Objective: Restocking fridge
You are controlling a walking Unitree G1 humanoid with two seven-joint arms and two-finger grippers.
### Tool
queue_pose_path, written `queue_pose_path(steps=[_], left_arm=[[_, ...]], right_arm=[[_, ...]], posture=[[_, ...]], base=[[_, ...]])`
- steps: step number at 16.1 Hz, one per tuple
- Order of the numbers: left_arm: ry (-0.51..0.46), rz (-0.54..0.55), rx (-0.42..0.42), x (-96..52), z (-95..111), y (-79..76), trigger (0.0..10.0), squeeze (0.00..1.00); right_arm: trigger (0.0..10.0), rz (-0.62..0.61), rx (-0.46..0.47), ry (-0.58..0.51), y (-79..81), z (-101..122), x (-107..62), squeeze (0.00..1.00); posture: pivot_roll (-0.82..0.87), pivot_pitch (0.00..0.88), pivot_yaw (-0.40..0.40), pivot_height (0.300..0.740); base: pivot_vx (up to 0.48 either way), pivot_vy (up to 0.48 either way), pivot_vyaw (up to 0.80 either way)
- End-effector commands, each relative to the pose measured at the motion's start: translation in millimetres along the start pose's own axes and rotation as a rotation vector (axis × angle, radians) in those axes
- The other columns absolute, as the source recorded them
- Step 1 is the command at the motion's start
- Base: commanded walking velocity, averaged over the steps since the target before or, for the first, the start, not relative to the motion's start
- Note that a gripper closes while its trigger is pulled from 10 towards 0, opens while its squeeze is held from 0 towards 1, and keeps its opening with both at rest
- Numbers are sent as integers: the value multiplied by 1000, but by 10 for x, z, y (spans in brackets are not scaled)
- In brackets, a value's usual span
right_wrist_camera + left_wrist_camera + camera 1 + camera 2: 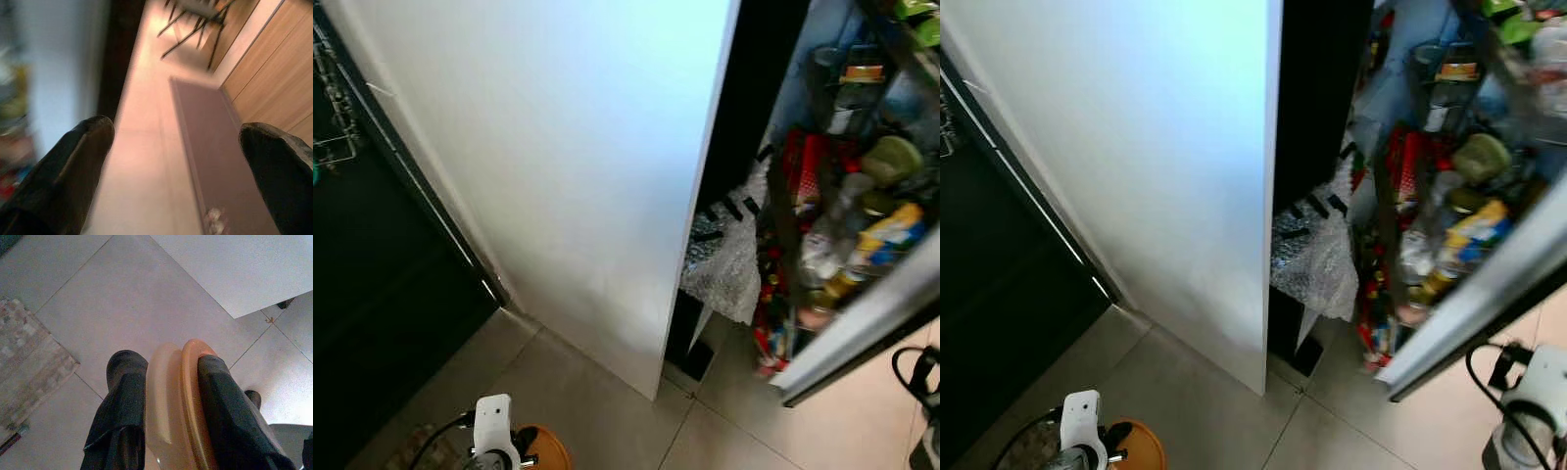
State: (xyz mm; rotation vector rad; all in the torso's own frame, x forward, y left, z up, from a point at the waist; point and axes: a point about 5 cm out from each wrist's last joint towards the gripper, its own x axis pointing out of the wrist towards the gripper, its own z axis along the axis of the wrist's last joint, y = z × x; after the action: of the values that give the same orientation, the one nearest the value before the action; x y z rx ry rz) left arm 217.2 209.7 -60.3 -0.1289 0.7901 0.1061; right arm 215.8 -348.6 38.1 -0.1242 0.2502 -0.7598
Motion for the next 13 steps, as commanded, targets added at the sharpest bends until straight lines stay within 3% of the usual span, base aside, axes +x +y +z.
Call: queue_pose_path(steps=[1,4,6,9,13], left_arm=[[51,6,11,-32,-137,34,10000,0],[53,5,7,-31,-139,31,10000,0],[53,5,8,-32,-140,31,10000,0],[53,9,2,-33,-142,36,10000,0],[61,17,26,-41,-163,54,10000,0]], right_arm=[[10000,107,3,131,164,-312,-125,0],[10000,269,-34,328,424,-749,-404,0],[10000,384,-116,507,577,-1102,-732,0],[10000,535,-222,686,712,-1443,-1176,0],[10000,560,-154,697,874,-1440,-1263,0]], posture=[[-11,149,21,740],[-11,146,24,740],[-14,145,27,740],[3,143,28,740],[-3,143,30,740]], base=[[0,0,0],[0,0,0],[0,0,0],[0,0,0],[0,0,0]])
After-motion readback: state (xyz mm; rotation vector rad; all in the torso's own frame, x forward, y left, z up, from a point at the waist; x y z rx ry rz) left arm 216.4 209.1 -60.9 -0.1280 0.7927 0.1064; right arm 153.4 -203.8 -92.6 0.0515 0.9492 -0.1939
